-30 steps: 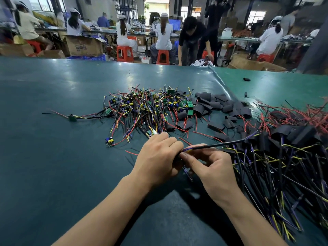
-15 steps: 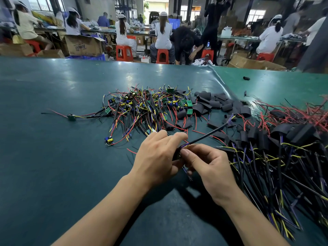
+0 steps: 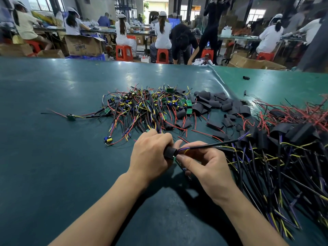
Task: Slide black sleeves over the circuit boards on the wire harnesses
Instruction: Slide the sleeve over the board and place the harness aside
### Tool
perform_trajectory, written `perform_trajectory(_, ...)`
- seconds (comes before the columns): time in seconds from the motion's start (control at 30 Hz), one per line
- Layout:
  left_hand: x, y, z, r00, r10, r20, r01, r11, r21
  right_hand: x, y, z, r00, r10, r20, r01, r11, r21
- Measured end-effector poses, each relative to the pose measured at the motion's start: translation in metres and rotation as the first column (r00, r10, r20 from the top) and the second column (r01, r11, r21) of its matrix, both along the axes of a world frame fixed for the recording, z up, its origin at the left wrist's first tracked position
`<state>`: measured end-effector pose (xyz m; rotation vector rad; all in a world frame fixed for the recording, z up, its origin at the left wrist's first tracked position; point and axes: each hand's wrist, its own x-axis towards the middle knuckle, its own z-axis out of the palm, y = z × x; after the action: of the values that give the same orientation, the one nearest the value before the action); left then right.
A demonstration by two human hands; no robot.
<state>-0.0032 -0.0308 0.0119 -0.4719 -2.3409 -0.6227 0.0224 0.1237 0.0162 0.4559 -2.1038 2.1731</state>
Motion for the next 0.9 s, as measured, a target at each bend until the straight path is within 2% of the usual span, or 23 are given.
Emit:
perform_trajectory(0.1, 0.0017, -0.0002, 0.0003, 0.995, -0.102, 0.019, 0.103, 0.993, -0.055, 0.0002, 0.0007, 0.0004, 1.000, 0.016, 0.014, -0.016, 1.000, -0.019)
perform_trajectory(0.2, 0.0019, -0.0027, 0.0027, 0.990, -0.140, 0.000, 0.140, 0.986, -0.089, -0.0005, 0.0021, -0.0004, 0.995, 0.053, 0.079, -0.048, 0.996, -0.073)
perform_trajectory(0.37, -0.0003, -0.0069, 0.0031, 0.977, -0.203, -0.072, 0.190, 0.969, -0.159, -0.0018, 0.0030, -0.0027, 0.991, 0.084, 0.102, -0.086, 0.996, 0.012)
perform_trajectory(0.47, 0.0003, -0.0071, 0.0034, 0.967, -0.240, -0.086, 0.223, 0.960, -0.169, -0.0011, 0.0016, -0.0009, 0.987, 0.109, 0.116, -0.109, 0.994, -0.004)
perform_trajectory(0.63, 0.0014, -0.0046, 0.0053, 0.959, -0.248, -0.137, 0.217, 0.953, -0.209, 0.0002, 0.0023, -0.0011, 0.986, 0.120, 0.118, -0.122, 0.992, 0.011)
perform_trajectory(0.77, 0.0022, -0.0014, 0.0052, 0.956, -0.234, -0.179, 0.190, 0.954, -0.230, -0.0016, 0.0043, -0.0041, 0.988, 0.147, 0.055, -0.151, 0.986, 0.071)
perform_trajectory(0.9, 0.0015, -0.0033, 0.0022, 0.969, -0.176, -0.173, 0.133, 0.964, -0.232, -0.0037, 0.0020, -0.0088, 0.997, 0.077, 0.015, -0.078, 0.991, 0.107)
